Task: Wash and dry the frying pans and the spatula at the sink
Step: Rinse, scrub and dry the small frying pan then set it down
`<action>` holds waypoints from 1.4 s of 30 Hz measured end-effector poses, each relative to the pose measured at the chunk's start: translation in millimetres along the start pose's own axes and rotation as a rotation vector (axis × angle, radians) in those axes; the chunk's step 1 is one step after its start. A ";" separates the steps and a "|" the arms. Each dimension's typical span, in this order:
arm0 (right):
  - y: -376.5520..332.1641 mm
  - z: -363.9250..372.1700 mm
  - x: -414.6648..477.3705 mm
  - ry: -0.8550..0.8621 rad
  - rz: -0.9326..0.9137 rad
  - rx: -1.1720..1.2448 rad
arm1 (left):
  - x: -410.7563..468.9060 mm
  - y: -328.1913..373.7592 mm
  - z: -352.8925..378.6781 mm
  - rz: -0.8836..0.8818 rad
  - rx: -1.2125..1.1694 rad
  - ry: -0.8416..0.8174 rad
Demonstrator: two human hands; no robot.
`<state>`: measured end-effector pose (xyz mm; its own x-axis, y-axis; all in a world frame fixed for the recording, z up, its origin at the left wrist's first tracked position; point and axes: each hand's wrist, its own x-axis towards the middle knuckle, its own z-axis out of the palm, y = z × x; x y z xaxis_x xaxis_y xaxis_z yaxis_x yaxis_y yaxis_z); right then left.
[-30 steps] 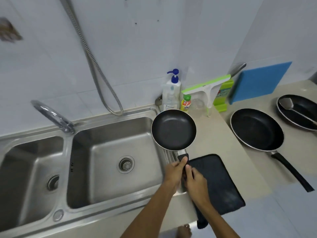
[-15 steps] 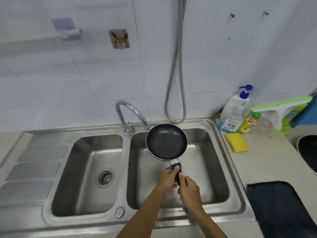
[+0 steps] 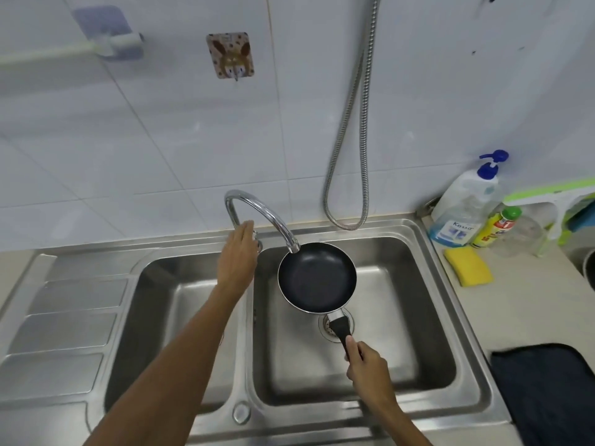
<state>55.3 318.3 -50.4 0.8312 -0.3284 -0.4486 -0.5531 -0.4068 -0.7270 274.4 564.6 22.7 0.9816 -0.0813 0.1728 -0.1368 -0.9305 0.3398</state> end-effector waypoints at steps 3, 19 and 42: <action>3.7 1.1 -8.7 -0.006 0.015 -0.013 | 9.1 -10.6 -2.4 0.066 0.026 -0.016; 1.6 11.4 -17.6 -0.012 -0.016 -0.011 | -20.9 -25.5 -8.2 0.038 -0.148 0.086; 5.0 12.7 -12.1 -0.033 0.029 -0.053 | -7.2 -27.3 -12.9 0.003 -0.095 0.075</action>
<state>43.2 331.1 -55.2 0.8155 -0.3130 -0.4869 -0.5788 -0.4421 -0.6852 269.4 595.2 24.2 0.9690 -0.0533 0.2414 -0.1550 -0.8918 0.4250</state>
